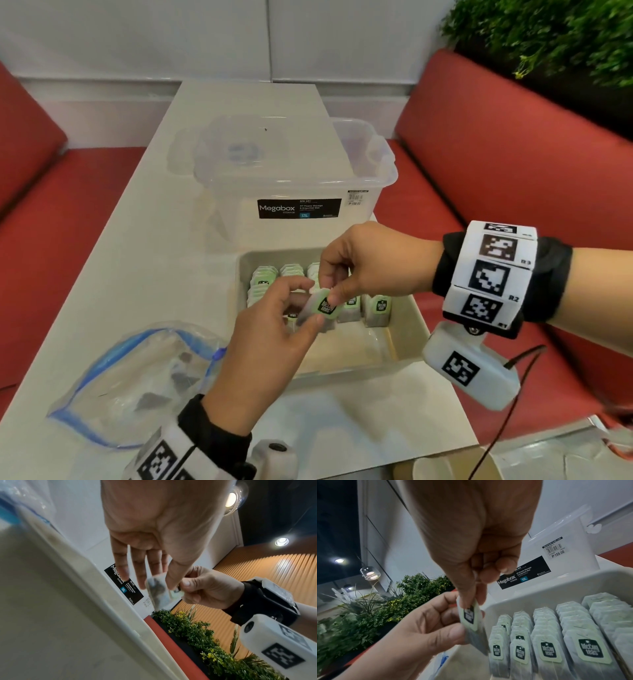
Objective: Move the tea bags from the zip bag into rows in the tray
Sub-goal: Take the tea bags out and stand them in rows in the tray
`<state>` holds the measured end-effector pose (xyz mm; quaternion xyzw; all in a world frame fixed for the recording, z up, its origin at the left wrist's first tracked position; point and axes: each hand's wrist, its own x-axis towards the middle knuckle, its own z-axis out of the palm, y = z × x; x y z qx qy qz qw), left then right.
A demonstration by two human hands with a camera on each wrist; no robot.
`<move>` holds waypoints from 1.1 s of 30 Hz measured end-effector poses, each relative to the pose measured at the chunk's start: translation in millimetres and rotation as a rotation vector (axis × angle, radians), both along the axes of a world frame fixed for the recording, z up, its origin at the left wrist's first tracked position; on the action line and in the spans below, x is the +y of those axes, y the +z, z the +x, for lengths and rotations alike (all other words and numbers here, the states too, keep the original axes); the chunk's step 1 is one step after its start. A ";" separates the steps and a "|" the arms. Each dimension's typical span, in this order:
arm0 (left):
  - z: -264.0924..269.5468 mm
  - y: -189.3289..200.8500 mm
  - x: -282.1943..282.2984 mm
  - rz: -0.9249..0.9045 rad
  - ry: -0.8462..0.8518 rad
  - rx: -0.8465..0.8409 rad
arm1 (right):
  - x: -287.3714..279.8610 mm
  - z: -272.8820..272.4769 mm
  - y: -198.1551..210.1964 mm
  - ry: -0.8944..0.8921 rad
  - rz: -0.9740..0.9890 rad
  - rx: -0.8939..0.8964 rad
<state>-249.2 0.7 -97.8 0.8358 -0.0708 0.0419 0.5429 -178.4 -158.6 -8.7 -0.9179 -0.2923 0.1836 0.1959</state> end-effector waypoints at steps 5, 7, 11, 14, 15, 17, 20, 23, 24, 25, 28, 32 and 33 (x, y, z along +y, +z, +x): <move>-3.5 -8.1 16.0 0.153 0.015 -0.012 | -7.1 16.4 -11.0 0.007 -0.230 -0.032; -6.8 -9.4 22.0 0.218 0.023 -0.029 | -7.1 24.6 -21.7 0.023 -0.358 -0.025; -11.6 -10.6 28.4 0.281 0.046 -0.035 | -4.4 39.3 -47.6 0.079 -0.560 0.004; -13.5 -10.7 32.1 0.321 0.063 -0.023 | -0.8 48.0 -61.3 0.154 -0.671 0.021; -14.5 -10.6 33.5 0.330 0.068 -0.021 | 0.1 50.4 -64.2 0.169 -0.696 0.018; -15.4 -10.6 35.7 0.342 0.082 -0.021 | 1.7 54.9 -68.6 0.181 -0.732 0.008; -15.1 -10.3 37.9 0.349 0.096 -0.025 | 4.0 60.7 -73.7 0.183 -0.760 0.011; -14.7 -10.6 39.4 0.353 0.114 -0.049 | 6.9 64.9 -77.0 0.175 -0.784 0.009; -15.0 -10.5 39.8 0.358 0.121 -0.062 | 7.6 65.9 -78.2 0.175 -0.788 0.002; -15.3 -10.1 40.0 0.359 0.130 -0.072 | 8.3 66.4 -79.3 0.178 -0.793 -0.007; -15.3 -10.8 40.6 0.354 0.148 -0.084 | 8.5 67.1 -81.7 0.182 -0.803 -0.021; -15.2 -12.0 40.5 0.350 0.149 -0.071 | 7.1 68.4 -82.4 0.152 -0.807 -0.019; -15.4 -12.2 40.2 0.349 0.147 -0.070 | 6.6 68.6 -82.2 0.143 -0.806 -0.020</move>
